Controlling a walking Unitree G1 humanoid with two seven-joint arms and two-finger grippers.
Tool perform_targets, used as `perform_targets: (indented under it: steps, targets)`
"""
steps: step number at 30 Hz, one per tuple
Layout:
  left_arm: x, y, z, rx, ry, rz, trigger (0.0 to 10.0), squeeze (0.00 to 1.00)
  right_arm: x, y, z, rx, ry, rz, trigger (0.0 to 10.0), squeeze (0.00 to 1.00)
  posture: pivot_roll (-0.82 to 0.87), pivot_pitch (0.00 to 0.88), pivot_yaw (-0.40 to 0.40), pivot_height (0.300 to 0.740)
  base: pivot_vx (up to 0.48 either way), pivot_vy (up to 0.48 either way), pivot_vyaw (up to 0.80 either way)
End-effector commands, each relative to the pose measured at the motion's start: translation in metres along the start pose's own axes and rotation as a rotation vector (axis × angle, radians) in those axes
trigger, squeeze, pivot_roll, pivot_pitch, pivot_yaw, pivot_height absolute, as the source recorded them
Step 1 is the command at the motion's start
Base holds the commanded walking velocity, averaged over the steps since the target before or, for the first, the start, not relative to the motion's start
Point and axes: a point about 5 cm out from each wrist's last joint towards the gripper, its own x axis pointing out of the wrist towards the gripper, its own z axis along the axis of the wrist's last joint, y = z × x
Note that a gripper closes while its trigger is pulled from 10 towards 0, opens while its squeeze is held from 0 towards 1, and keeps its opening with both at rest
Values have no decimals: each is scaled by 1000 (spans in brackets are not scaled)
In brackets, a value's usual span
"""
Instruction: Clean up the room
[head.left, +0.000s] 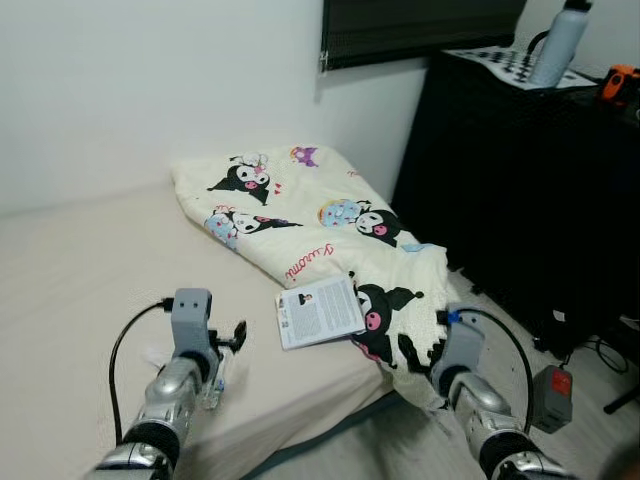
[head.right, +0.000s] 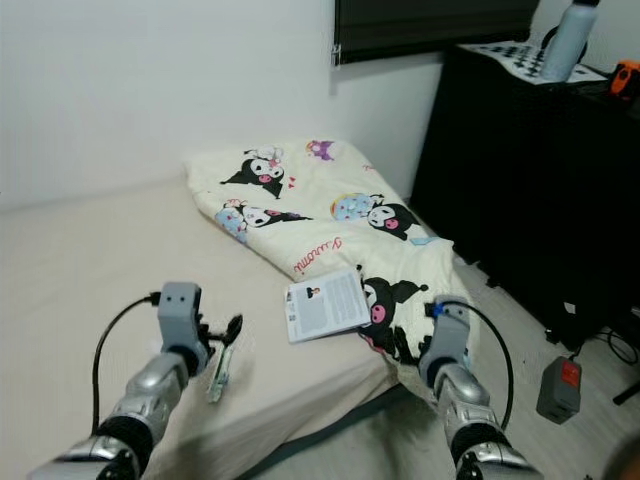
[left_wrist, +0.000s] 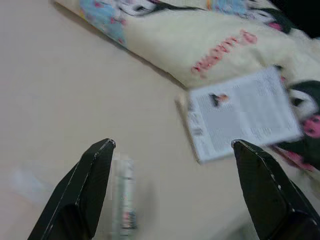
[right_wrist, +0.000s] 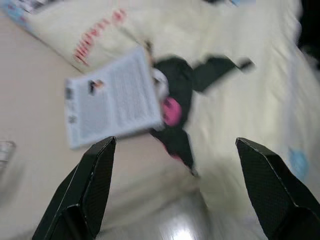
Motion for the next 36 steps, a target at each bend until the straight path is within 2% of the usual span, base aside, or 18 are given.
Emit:
perform_targets:
  steps: [1,7,14,18,23,32,36]
  targets:
    - [-1,5,1,26,-1,29,10000,0,2,4,3,-9,-11,10,10000,0,-63,0,-22,740,0,0,0]
    - [-4,7,-5,23,15,64,10000,0,4,6,11,-4,-38,27,10000,0,-63,0,-27,740,0,0,0]
    - [-8,3,-12,3,15,18,10000,0,6,4,17,9,-57,33,10000,0,-59,0,-31,740,0,0,0]
    - [-9,3,-15,-1,23,12,10000,0,6,5,19,15,-65,40,10000,0,-57,0,-31,740,364,0,0]
    - [-10,1,-17,-7,26,12,10000,0,7,7,18,35,-63,49,10000,0,-56,0,-30,740,356,0,-740]
    - [-10,-2,-19,4,33,19,10000,0,7,10,19,14,-60,70,10000,0,-56,0,-30,740,64,0,-72]
    - [-9,-1,-19,-18,36,53,10000,0,8,12,20,-3,-46,87,10000,0,-60,0,-31,740,0,0,0]
